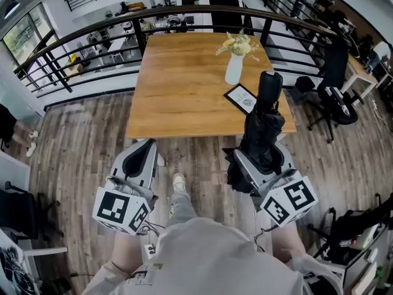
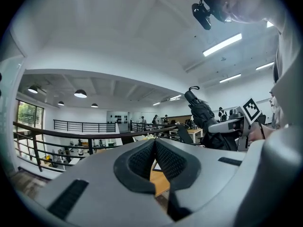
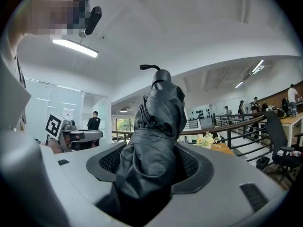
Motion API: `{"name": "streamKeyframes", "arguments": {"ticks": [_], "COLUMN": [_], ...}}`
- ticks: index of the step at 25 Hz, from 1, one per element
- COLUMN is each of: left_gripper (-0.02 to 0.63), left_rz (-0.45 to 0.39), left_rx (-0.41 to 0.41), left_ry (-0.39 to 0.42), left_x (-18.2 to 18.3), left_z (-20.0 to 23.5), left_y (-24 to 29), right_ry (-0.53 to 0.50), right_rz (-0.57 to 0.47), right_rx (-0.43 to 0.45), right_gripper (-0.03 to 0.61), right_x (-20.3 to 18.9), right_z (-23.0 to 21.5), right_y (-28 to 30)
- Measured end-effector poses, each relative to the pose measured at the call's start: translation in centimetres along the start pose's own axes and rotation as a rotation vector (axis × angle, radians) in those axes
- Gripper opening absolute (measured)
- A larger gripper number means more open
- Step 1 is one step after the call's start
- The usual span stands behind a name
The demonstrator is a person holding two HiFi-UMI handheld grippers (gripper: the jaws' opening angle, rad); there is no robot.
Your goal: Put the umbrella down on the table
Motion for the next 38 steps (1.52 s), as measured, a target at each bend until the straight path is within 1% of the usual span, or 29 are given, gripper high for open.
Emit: {"name": "streamKeyframes", "arguments": {"ticks": [5,9,15,19,24,28,34,38], "left_gripper": [0.017,0.017,0.017,0.017,0.017,0.017,0.017,0.017], "left_rz": [0.016,0.047,0.095,0.112,0.149,0.176,0.199,0.221], "left_rx": [0.013,0.019,0.022,0.019,0.007,0.002,0.025,0.051], "left_ry": [-0.016,-0.026,-0.051,-0.065,-0.086,-0.09,-0.113,-0.12], "left_x": [0.1,-0.2,-0.9,-2.2,-3.3,-4.1,-5.7,-6.5], "left_z": [6.5,12.9,21.5,27.3,34.1,36.4,38.1,38.5], "left_y": [3.6,7.9,13.8,16.8,21.9,24.4,26.7,28.4], "right_ry": [-0.001,0.027,0.046,0.065,0.085,0.121,0.134,0.178], "right_rz": [0.059,0.097,0.158,0.175,0.217,0.247,0.297,0.339], "right_rx": [0.025,0.061,0.085,0.101,0.112,0.125,0.147,0.177], "right_gripper": [0.308,0.308,0.308,0.308,0.308,0.308,0.308,0.309], "right_x": [0.7,1.2,1.6,1.0,0.4,-0.4,-2.3,-3.6], "right_z": [-0.8,-1.9,-3.5,-3.7,-5.2,-6.3,-7.8,-9.6], "right_y": [8.1,16.2,27.7,34.9,44.3,48.1,51.5,53.5]}}
Point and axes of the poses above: the fingertips, and each gripper's own axes: y forward along the fingers, z to its left, x out of its top, the point moved 7 cm from there along -y, backward along the fingers, and after that the axes turned 4 degrees about -y, right-handed, at the moved point
